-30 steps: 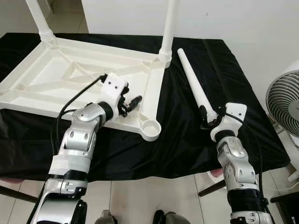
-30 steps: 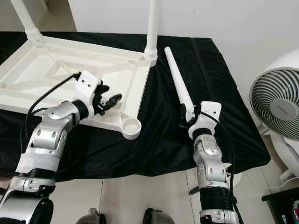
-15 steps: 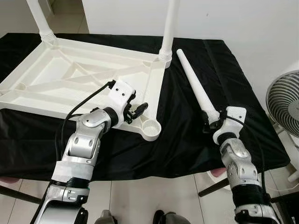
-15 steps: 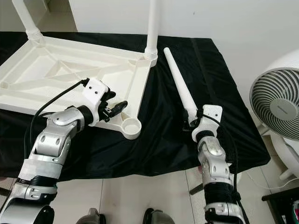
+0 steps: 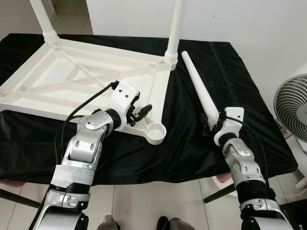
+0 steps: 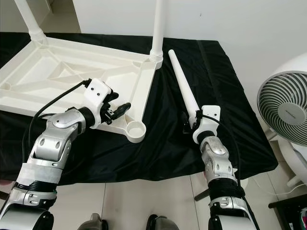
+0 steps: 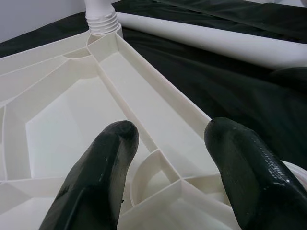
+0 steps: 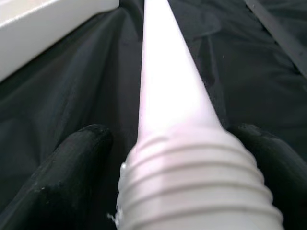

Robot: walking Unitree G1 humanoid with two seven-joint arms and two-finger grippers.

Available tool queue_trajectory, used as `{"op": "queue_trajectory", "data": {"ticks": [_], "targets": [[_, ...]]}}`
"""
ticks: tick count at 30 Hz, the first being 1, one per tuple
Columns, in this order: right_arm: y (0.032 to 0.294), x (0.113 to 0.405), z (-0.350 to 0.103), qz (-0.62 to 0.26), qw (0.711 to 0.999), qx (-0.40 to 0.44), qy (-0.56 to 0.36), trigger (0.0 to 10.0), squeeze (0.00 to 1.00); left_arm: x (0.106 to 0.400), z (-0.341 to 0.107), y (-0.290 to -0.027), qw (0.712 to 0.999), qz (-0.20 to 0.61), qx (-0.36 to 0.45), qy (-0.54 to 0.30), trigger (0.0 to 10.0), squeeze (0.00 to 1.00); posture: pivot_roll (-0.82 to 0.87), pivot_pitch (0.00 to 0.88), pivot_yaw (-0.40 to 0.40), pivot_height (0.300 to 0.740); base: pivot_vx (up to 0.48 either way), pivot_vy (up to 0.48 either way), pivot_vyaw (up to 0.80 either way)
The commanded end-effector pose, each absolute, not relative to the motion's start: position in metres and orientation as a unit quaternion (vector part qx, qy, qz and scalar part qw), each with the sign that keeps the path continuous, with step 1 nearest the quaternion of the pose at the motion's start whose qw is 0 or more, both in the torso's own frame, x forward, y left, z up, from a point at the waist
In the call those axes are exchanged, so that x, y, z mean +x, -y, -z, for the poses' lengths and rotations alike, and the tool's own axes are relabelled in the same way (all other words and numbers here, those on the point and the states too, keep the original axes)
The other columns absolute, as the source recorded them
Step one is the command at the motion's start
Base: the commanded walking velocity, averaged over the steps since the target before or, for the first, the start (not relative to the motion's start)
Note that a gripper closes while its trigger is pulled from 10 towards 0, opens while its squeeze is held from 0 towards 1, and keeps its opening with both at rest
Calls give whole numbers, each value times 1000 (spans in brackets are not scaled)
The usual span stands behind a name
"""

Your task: Building children table

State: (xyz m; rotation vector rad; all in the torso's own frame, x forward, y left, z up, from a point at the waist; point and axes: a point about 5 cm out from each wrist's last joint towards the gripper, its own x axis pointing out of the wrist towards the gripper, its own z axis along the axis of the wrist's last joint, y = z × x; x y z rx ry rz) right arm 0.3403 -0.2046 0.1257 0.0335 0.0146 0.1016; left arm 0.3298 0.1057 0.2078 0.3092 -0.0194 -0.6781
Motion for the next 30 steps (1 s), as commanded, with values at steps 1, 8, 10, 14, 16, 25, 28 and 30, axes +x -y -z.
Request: {"op": "queue_trajectory", "data": {"ticks": [1,8,10,14,16,25,28,30], "targets": [[206,339,-117,-55,998,14,-26,10000,0,330,-207,-109,944,289,160,14,10000,0,130,104,-74,740,0,0,0],[209,338,-117,-51,998,37,-10,0,0,330,-210,-111,946,278,166,22,10000,0,127,92,-75,740,0,0,0],[208,337,-123,-53,997,54,19,0,0,330,-210,-112,945,287,157,20,10000,0,127,87,-74,740,0,0,0],[206,335,-133,-44,995,69,59,0,0,330,-210,-113,944,297,144,13,10000,0,122,77,-74,740,0,0,0],[204,334,-137,-38,994,70,79,0,0,331,-210,-114,944,299,141,11,10000,0,122,77,-74,740,0,0,0],[190,334,-172,-30,980,70,183,10000,0,333,-217,-116,942,309,127,25,10000,0,115,56,-66,740,0,0,0],[185,334,-186,-35,973,69,217,10000,0,334,-218,-116,942,310,125,26,10000,0,114,51,-60,740,0,0,0],[185,334,-186,-35,973,69,217,10000,0,334,-218,-116,942,310,125,26,10000,0,114,51,-60,740,0,0,0]]}}
